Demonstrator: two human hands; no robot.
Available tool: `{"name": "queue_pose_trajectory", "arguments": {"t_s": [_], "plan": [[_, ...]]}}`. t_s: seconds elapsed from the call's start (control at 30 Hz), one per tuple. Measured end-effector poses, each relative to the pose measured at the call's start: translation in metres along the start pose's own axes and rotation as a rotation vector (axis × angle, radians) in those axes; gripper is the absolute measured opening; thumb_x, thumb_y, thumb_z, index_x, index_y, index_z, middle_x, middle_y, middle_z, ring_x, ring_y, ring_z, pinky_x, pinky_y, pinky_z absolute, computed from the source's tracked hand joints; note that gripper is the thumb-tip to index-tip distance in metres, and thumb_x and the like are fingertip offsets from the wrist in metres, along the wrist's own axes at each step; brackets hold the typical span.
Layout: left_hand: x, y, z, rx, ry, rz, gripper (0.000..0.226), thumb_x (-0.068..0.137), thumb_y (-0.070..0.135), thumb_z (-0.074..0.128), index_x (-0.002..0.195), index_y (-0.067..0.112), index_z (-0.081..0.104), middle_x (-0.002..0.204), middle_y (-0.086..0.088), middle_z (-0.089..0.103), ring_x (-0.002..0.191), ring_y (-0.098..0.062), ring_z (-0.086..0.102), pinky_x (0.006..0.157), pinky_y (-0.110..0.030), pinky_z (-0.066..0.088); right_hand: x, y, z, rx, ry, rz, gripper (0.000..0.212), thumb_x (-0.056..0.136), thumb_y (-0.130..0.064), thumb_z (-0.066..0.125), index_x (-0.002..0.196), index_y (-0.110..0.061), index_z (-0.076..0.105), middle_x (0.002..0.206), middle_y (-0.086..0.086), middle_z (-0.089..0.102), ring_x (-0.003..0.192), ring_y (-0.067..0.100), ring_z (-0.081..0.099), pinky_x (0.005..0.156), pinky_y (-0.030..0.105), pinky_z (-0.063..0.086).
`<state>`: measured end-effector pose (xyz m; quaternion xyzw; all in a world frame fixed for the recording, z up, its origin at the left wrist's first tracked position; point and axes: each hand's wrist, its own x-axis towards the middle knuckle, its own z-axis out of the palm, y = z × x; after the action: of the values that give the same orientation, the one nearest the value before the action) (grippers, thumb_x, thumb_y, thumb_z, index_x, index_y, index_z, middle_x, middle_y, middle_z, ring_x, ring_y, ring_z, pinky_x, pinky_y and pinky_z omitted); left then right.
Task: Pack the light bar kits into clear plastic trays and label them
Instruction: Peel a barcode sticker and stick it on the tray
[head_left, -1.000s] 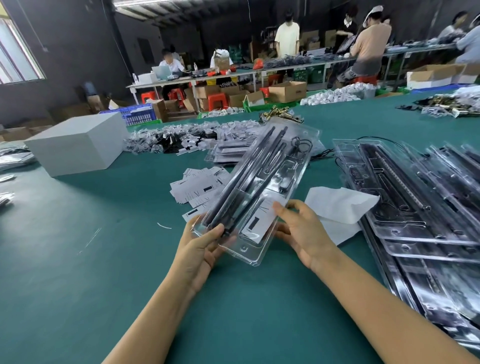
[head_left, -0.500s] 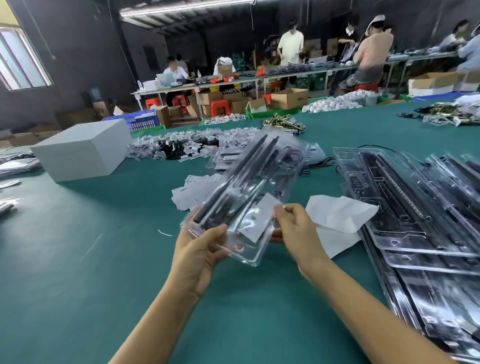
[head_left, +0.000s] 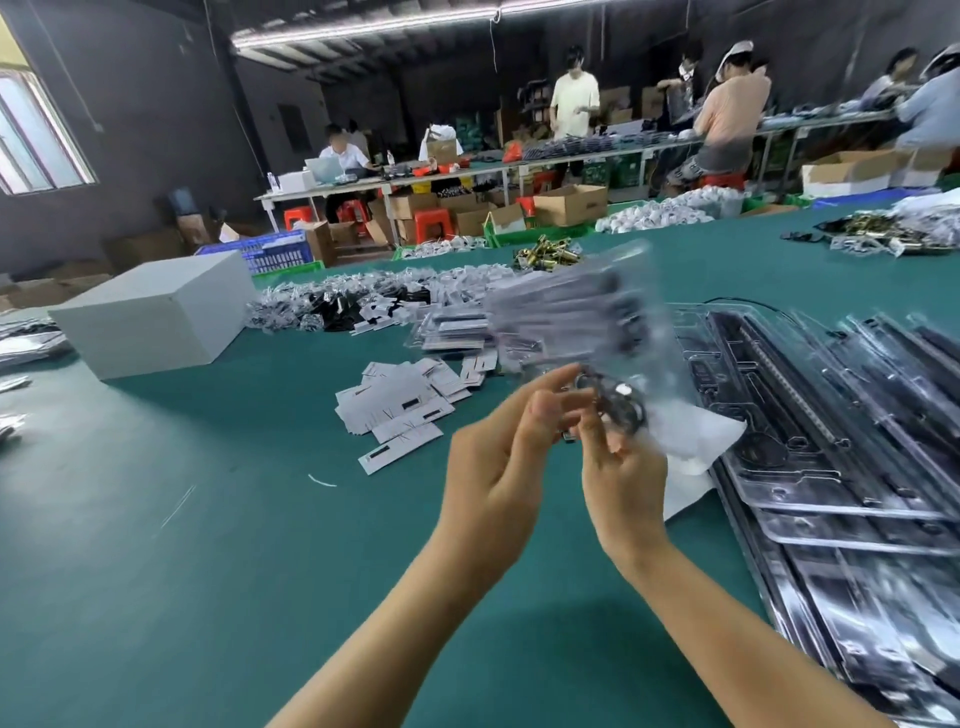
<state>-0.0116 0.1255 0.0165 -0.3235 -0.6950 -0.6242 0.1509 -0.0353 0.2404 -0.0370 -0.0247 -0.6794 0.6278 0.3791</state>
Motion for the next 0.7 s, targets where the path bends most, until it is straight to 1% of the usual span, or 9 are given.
{"name": "queue_pose_trajectory", "arguments": {"t_s": [0.07, 0.13, 0.17, 0.23, 0.33, 0.43, 0.53, 0.6, 0.7], "plan": [[-0.004, -0.016, 0.002, 0.031, 0.055, -0.032, 0.037, 0.095, 0.048, 0.037, 0.117, 0.032, 0.062, 0.103, 0.008, 0.073, 0.098, -0.016, 0.069, 0.084, -0.04, 0.054, 0.01, -0.003, -0.002, 0.272, 0.02, 0.241, 0.04, 0.088, -0.046, 0.057, 0.087, -0.007, 0.067, 0.081, 0.002, 0.075, 0.08, 0.016, 0.071, 0.072, 0.025, 0.053], [-0.011, -0.038, -0.006, 0.029, 0.251, -0.124, 0.031, 0.093, 0.048, 0.04, 0.103, 0.035, 0.066, 0.096, 0.008, 0.074, 0.095, -0.014, 0.069, 0.084, -0.043, 0.055, 0.02, -0.007, -0.006, 0.582, 0.032, 0.445, 0.05, 0.082, -0.048, 0.061, 0.091, 0.0, 0.058, 0.079, 0.02, 0.071, 0.079, 0.031, 0.072, 0.065, 0.027, 0.057], [-0.014, -0.051, -0.015, 0.039, 0.359, -0.184, 0.026, 0.093, 0.047, 0.043, 0.098, 0.035, 0.065, 0.095, 0.007, 0.073, 0.093, -0.013, 0.069, 0.084, -0.044, 0.055, 0.024, -0.008, -0.009, 0.681, 0.026, 0.534, 0.051, 0.082, -0.048, 0.062, 0.094, 0.001, 0.055, 0.078, 0.022, 0.07, 0.075, 0.032, 0.072, 0.06, 0.026, 0.056], [-0.014, -0.072, -0.039, 0.027, 0.527, -0.329, 0.023, 0.093, 0.047, 0.053, 0.102, 0.028, 0.059, 0.106, 0.0, 0.069, 0.087, -0.011, 0.069, 0.084, -0.045, 0.055, 0.029, -0.01, -0.016, 0.77, 0.002, 0.68, 0.044, 0.086, -0.045, 0.06, 0.099, -0.004, 0.055, 0.078, 0.02, 0.072, 0.064, 0.024, 0.071, 0.05, 0.023, 0.054], [-0.005, -0.091, -0.082, -0.338, 0.667, -0.576, 0.04, 0.09, 0.055, 0.052, 0.108, 0.019, 0.049, 0.119, -0.014, 0.056, 0.091, -0.025, 0.069, 0.076, -0.041, 0.058, 0.03, -0.006, -0.021, 0.775, -0.002, 0.813, 0.032, 0.09, -0.041, 0.059, 0.09, -0.009, 0.058, 0.071, 0.013, 0.072, 0.051, 0.015, 0.065, 0.042, 0.019, 0.049], [-0.003, -0.1, -0.113, -0.724, 0.61, -0.668, 0.065, 0.082, 0.068, 0.051, 0.111, 0.01, 0.051, 0.114, -0.024, 0.06, 0.094, -0.043, 0.068, 0.076, -0.053, 0.058, 0.026, -0.002, -0.018, 0.71, -0.002, 0.887, 0.031, 0.088, -0.039, 0.064, 0.08, -0.01, 0.057, 0.066, 0.011, 0.068, 0.048, 0.014, 0.062, 0.039, 0.018, 0.046], [-0.008, -0.103, -0.132, -0.94, 0.456, -0.661, 0.082, 0.074, 0.074, 0.055, 0.119, 0.006, 0.056, 0.116, -0.026, 0.065, 0.105, -0.049, 0.062, 0.082, -0.057, 0.054, 0.021, 0.001, -0.014, 0.662, -0.055, 0.905, 0.03, 0.084, -0.041, 0.067, 0.088, -0.013, 0.057, 0.077, 0.014, 0.07, 0.051, 0.015, 0.064, 0.039, 0.02, 0.047], [-0.009, -0.101, -0.142, -0.926, 0.378, -0.686, 0.072, 0.075, 0.063, 0.061, 0.124, 0.009, 0.057, 0.123, -0.02, 0.063, 0.105, -0.047, 0.062, 0.076, -0.048, 0.059, 0.018, 0.002, -0.013, 0.624, -0.077, 0.909, 0.035, 0.083, -0.042, 0.067, 0.098, -0.012, 0.059, 0.08, 0.013, 0.068, 0.051, 0.014, 0.063, 0.039, 0.021, 0.046], [-0.01, -0.103, -0.149, -0.758, 0.354, -0.717, 0.034, 0.08, 0.026, 0.064, 0.111, 0.01, 0.059, 0.12, -0.014, 0.059, 0.082, -0.036, 0.07, 0.067, -0.037, 0.06, 0.014, 0.004, -0.012, 0.598, -0.103, 0.944, 0.04, 0.082, -0.043, 0.067, 0.104, -0.012, 0.058, 0.077, 0.011, 0.065, 0.049, 0.013, 0.061, 0.039, 0.02, 0.047]]}}
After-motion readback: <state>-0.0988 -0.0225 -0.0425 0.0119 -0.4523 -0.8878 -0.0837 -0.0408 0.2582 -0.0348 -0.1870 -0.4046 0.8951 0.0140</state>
